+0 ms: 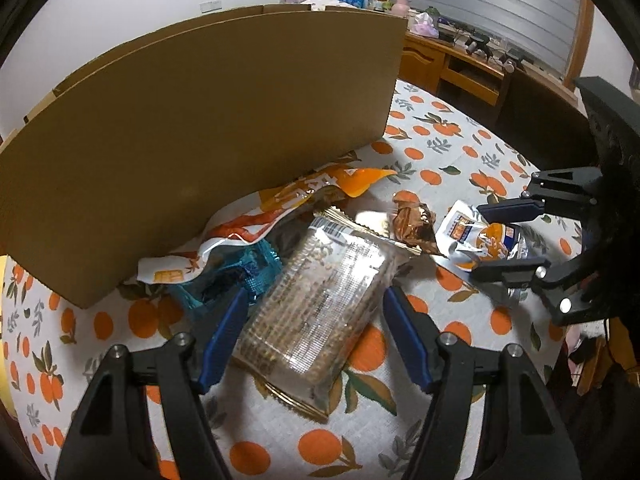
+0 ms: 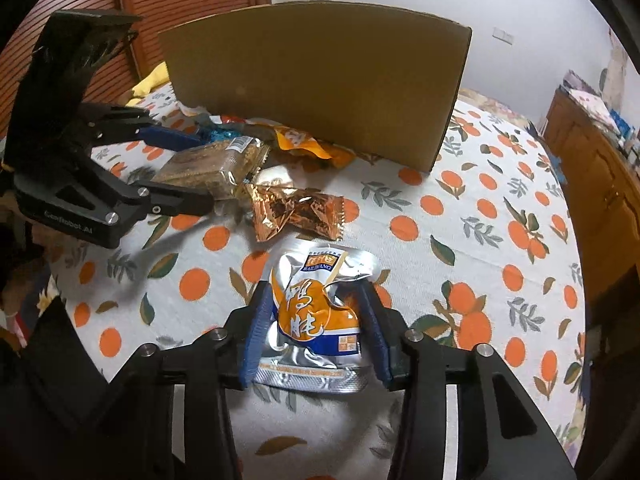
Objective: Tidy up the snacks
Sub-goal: 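Close the left tool on the clear bread-stick bag while the right tool grasps the silver pouch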
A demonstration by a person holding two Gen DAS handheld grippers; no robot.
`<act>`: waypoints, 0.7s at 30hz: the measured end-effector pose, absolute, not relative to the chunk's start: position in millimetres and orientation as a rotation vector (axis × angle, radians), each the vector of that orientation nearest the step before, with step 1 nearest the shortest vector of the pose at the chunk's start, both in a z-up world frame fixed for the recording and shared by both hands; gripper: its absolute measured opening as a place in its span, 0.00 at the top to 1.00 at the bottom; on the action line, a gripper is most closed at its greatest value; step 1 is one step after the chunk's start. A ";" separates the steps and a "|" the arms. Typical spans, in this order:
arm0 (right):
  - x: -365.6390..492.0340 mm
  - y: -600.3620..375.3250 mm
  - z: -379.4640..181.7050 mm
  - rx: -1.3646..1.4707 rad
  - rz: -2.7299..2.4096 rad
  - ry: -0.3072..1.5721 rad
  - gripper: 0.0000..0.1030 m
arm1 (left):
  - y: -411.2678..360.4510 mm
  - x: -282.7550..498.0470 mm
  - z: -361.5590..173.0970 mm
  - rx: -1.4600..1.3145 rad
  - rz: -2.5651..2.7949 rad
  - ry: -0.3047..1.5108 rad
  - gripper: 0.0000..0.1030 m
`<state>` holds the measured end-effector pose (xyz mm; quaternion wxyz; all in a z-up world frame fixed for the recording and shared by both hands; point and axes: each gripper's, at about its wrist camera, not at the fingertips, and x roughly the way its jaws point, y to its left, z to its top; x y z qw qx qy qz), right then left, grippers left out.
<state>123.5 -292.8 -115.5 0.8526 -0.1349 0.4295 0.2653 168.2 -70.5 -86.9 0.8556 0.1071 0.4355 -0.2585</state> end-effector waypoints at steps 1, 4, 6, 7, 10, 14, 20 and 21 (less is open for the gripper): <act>124.0 -291.6 -115.8 -0.286 0.558 0.902 0.51 | -68.5 168.2 -86.2 0.216 -0.545 0.910 0.41; 126.2 -286.7 -115.9 -0.287 0.557 0.901 0.50 | -66.1 166.1 -86.2 0.204 -0.554 0.906 0.49; 125.3 -283.9 -116.2 -0.289 0.558 0.894 0.49 | -65.4 162.6 -86.0 0.208 -0.560 0.907 0.52; 125.1 -283.2 -116.4 -0.287 0.558 0.892 0.49 | -64.8 160.4 -85.9 0.210 -0.556 0.907 0.53; 123.7 -282.1 -117.3 -0.281 0.555 0.879 0.49 | -59.2 150.2 -85.6 0.206 -0.541 0.909 0.53; 122.8 -283.5 -118.0 -0.268 0.555 0.868 0.49 | -54.8 138.8 -88.6 0.184 -0.560 0.927 0.53; 121.5 -284.2 -118.9 -0.261 0.553 0.857 0.49 | -62.2 141.3 -91.2 0.177 -0.553 0.927 0.48; 121.0 -284.2 -119.0 -0.261 0.553 0.854 0.49 | -62.7 142.9 -91.2 0.169 -0.552 0.925 0.48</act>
